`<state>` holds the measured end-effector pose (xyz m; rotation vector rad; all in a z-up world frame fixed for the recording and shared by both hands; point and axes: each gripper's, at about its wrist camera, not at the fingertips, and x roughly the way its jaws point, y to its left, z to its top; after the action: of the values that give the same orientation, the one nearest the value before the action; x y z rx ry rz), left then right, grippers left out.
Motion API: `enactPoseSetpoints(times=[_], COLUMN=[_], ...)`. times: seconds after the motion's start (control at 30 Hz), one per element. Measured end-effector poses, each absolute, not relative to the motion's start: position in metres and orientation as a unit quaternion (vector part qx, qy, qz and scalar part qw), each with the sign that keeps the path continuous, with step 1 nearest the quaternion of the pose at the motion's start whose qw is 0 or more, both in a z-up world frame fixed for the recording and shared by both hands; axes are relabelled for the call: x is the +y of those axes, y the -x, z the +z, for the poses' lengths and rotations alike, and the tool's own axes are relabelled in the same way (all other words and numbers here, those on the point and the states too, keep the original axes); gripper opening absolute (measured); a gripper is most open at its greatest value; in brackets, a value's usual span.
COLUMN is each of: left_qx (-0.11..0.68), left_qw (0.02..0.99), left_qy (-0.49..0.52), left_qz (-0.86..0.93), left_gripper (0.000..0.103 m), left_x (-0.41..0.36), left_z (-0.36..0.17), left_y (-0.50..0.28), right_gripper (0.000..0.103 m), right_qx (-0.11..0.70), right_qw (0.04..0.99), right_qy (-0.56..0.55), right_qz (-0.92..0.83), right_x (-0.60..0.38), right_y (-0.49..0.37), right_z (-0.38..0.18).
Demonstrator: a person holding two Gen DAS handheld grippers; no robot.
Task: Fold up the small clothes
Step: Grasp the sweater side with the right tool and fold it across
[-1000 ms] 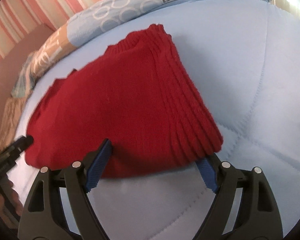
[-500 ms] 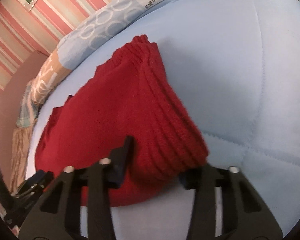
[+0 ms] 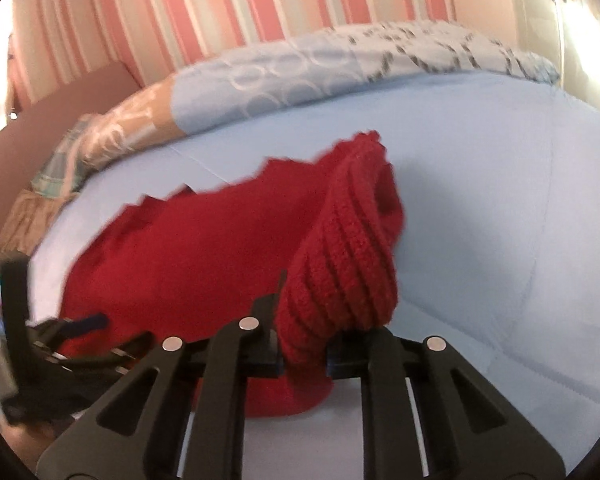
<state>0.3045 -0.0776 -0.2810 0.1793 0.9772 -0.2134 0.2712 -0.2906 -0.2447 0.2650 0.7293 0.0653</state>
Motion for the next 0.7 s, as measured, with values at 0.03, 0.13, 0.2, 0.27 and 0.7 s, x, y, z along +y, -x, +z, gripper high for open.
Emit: enactPoseSetpoints(times=[0.03, 0.13, 0.2, 0.27, 0.7], left_qx=[0.468, 0.464, 0.465, 0.458, 0.417], left_qw=[0.874, 0.875, 0.874, 0.877, 0.909], left_qy=[-0.083, -0.072, -0.053, -0.035, -0.012], left_qz=[-0.104, -0.116, -0.132, -0.142, -0.024], left_gripper=[0.082, 0.082, 0.082, 0.082, 0.082], left_x=[-0.077, -0.07, -0.059, -0.035, 0.15], left_z=[-0.282, -0.278, -0.27, -0.252, -0.208], left_y=[-0.305, -0.304, -0.301, -0.293, -0.302], right_gripper=[0.014, 0.014, 0.013, 0.013, 0.013], right_qx=[0.352, 0.341, 0.334, 0.325, 0.315], right_qw=[0.926, 0.931, 0.934, 0.936, 0.925], right_qy=[-0.127, -0.114, -0.111, -0.115, -0.006], right_qz=[0.039, 0.058, 0.066, 0.076, 0.214], right_x=[-0.286, -0.269, -0.26, -0.251, -0.073], right_y=[-0.274, -0.279, -0.281, -0.281, -0.29], right_z=[-0.24, -0.227, -0.219, -0.212, -0.202])
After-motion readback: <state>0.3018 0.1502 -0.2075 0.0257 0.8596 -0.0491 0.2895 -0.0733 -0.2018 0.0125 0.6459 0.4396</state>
